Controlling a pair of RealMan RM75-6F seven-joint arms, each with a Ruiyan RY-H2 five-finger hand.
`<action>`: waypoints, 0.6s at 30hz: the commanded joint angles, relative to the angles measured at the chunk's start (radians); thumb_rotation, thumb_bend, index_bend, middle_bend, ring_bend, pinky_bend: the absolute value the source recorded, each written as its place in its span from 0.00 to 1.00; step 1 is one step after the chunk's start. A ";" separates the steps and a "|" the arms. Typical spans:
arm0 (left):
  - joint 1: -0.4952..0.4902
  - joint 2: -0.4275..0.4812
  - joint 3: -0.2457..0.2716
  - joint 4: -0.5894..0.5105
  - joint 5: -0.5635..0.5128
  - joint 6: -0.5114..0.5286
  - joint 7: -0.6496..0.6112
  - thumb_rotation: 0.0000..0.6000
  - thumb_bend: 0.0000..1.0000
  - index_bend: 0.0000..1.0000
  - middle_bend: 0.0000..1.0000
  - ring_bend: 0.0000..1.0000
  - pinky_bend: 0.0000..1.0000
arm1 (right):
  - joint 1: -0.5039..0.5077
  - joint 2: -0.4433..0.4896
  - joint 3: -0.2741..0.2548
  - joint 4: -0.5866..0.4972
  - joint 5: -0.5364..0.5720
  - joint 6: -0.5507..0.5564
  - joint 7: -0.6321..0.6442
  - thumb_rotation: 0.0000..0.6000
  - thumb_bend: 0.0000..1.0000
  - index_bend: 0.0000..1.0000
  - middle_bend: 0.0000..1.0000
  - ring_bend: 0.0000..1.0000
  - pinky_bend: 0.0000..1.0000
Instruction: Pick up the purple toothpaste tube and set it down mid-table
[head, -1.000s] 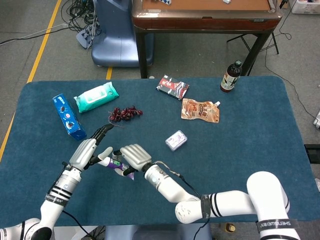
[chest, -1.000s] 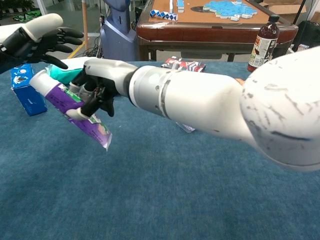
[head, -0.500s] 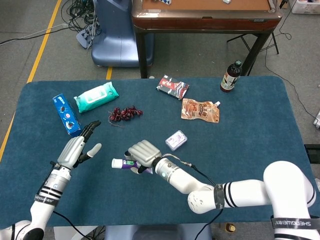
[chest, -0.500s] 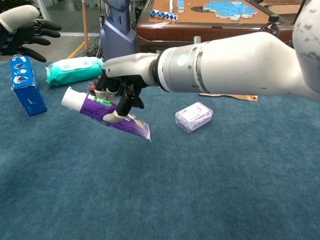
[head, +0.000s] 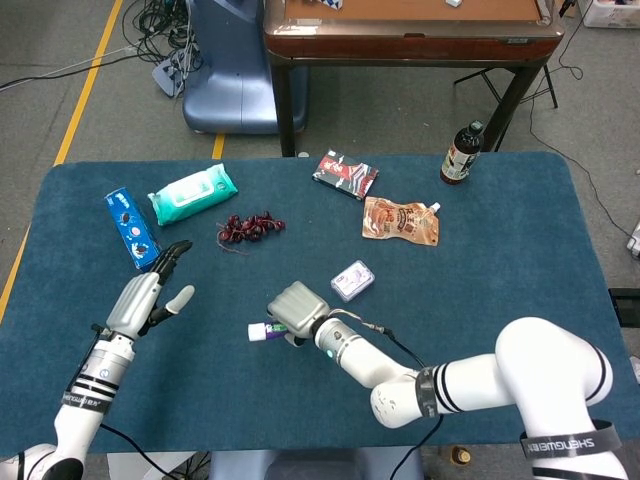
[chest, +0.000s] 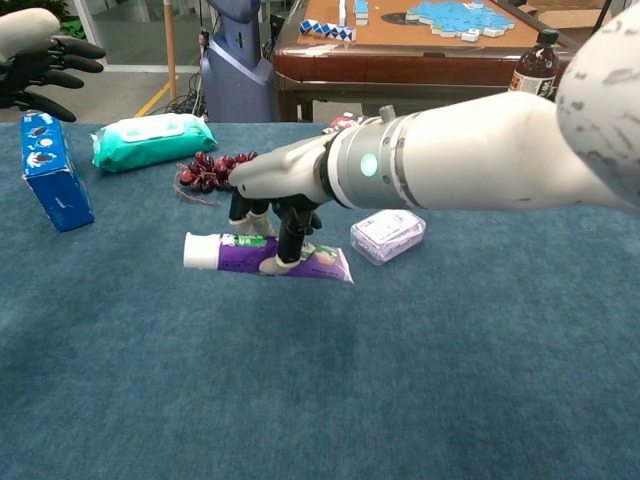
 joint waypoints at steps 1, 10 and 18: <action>0.003 0.000 0.002 0.002 0.002 0.002 -0.001 0.00 0.13 0.00 0.01 0.01 0.13 | 0.005 -0.026 -0.015 0.012 0.019 0.018 -0.011 1.00 0.48 0.67 0.64 0.59 0.54; 0.006 -0.005 0.005 0.008 0.003 0.000 0.003 0.00 0.13 0.00 0.01 0.01 0.13 | -0.018 -0.029 -0.016 0.004 -0.022 0.025 0.018 0.98 0.15 0.10 0.31 0.32 0.44; 0.010 -0.008 0.003 0.031 0.002 0.015 0.027 0.00 0.13 0.00 0.01 0.01 0.13 | -0.124 0.036 0.009 -0.053 -0.152 0.104 0.146 0.98 0.10 0.00 0.18 0.26 0.40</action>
